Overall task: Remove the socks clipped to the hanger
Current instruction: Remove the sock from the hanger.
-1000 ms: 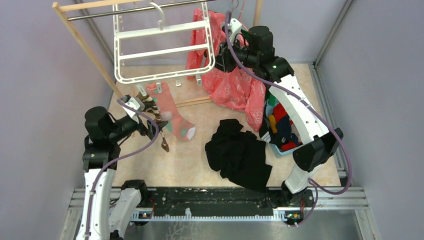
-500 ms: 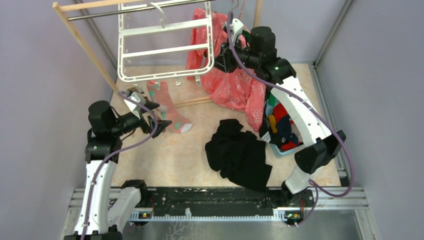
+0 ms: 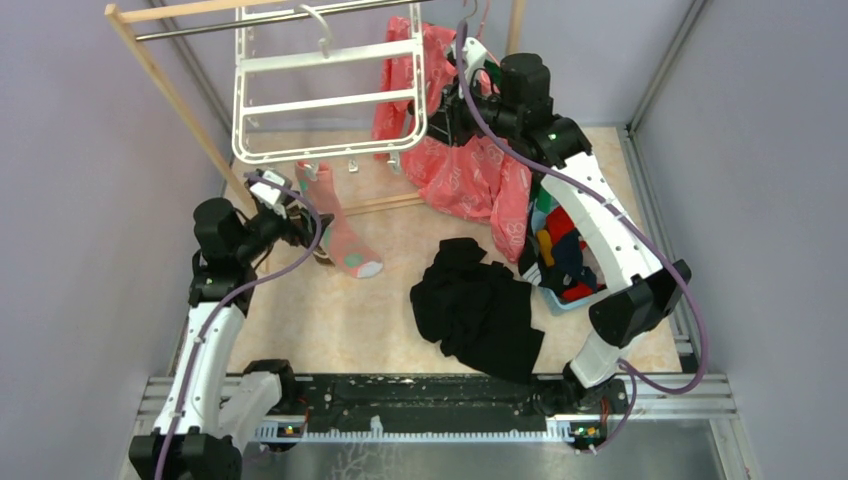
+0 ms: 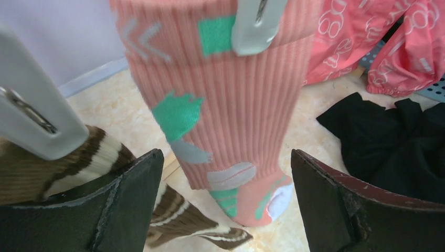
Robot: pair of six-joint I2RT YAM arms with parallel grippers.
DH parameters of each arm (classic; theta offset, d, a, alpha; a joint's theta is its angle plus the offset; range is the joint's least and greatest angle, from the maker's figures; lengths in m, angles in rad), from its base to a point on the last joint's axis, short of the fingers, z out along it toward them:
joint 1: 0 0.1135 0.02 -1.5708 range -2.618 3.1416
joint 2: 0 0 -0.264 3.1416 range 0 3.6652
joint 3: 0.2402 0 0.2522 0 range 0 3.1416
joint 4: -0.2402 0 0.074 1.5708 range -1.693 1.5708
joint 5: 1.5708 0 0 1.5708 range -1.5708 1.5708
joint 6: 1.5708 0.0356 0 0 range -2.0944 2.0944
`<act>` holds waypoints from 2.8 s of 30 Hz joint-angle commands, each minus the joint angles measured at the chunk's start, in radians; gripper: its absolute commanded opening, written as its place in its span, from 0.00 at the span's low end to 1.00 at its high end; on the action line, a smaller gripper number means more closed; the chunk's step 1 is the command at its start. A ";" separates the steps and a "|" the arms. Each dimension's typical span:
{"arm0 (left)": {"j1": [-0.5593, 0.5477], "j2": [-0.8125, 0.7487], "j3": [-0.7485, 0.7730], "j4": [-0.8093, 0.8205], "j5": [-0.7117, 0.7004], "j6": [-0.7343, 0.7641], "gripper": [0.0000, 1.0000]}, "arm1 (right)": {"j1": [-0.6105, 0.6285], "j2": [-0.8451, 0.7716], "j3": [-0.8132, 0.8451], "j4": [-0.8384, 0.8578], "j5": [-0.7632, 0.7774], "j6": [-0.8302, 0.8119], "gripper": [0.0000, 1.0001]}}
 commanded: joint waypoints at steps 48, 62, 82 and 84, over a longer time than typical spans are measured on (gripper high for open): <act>-0.057 0.009 0.092 0.285 0.722 -0.467 0.00 | 0.011 -0.348 -0.372 0.224 -0.277 -0.018 0.81; -0.115 -0.001 0.109 0.280 0.802 -0.511 0.00 | 0.236 -0.293 -0.397 0.305 -0.349 0.083 0.80; -0.119 0.014 0.131 0.265 0.905 -0.558 0.00 | 0.276 -0.128 -0.591 1.166 -0.283 0.704 0.80; -0.110 0.021 0.141 0.265 0.902 -0.560 0.00 | 0.277 -0.099 -0.597 1.199 -0.272 0.711 0.80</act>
